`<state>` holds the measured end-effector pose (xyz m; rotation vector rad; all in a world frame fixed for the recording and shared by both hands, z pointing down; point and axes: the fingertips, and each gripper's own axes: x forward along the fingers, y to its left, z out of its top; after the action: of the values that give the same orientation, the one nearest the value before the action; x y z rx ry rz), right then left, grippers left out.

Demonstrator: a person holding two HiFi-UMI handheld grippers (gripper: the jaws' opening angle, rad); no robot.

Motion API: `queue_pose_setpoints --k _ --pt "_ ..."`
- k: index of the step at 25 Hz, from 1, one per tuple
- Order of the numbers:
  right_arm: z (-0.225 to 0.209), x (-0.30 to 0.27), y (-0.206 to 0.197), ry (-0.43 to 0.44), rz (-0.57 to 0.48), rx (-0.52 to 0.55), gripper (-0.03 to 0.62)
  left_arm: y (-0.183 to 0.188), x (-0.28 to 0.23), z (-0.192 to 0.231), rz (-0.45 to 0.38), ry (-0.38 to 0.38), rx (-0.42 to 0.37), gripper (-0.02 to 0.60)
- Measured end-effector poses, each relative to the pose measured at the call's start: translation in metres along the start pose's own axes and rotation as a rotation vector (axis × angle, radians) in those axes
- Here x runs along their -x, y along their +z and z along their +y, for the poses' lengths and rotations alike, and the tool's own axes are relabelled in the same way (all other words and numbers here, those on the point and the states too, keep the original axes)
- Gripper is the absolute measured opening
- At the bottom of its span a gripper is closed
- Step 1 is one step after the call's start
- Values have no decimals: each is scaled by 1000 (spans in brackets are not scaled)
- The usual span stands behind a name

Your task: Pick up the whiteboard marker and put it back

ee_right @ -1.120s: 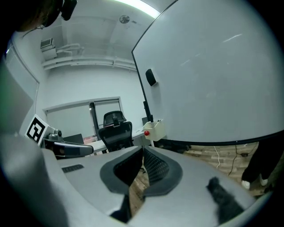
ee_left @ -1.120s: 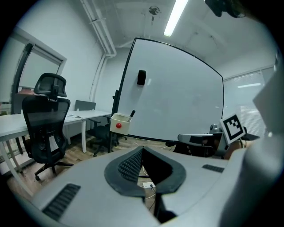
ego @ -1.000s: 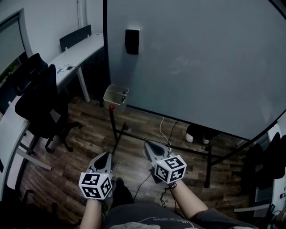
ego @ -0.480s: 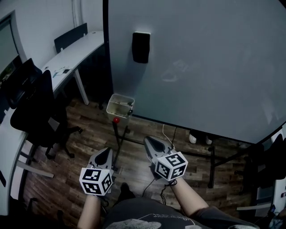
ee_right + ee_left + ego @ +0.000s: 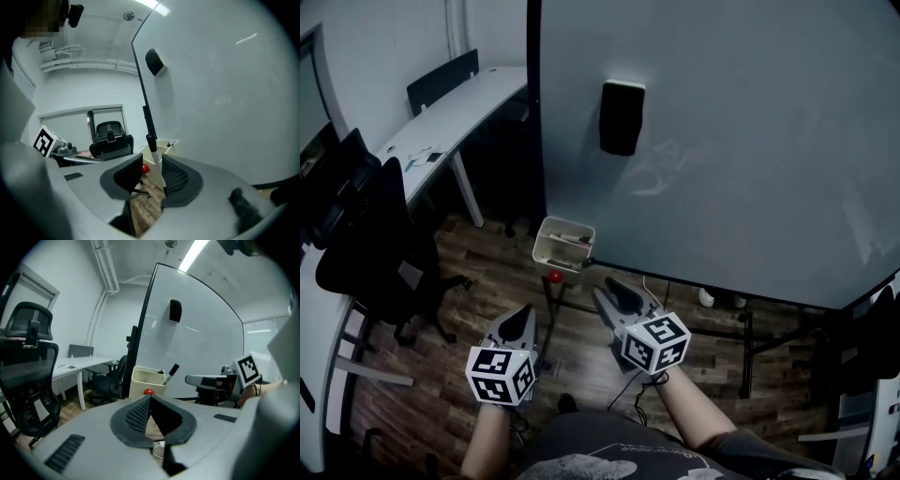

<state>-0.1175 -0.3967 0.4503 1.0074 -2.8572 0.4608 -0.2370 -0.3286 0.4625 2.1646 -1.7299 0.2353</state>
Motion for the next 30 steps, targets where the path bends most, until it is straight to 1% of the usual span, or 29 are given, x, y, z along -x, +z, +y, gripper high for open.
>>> queue_pose_setpoints --k 4,8,15,19,20,22,30 --pt "-5 -18 5 -23 -5 23 130 4 -13 13 5 -10 3 14" --pt "-4 -35 11 -20 -20 39 138 8 -24 26 8 -15 6 13" --pt "-6 -48 19 -30 -58 48 138 10 -35 38 17 -27 6 13" --pt "-4 -51 20 -20 -68 63 137 10 -38 41 19 -34 5 13" --pt "-4 -52 20 -24 -70 67 134 10 -38 41 19 -35 4 13" --pt "-4 -52 22 -34 -78 77 93 10 -38 42 18 -35 3 12" --pt "1 -47 31 -36 -108 93 86 11 -34 37 14 -34 -4 13"
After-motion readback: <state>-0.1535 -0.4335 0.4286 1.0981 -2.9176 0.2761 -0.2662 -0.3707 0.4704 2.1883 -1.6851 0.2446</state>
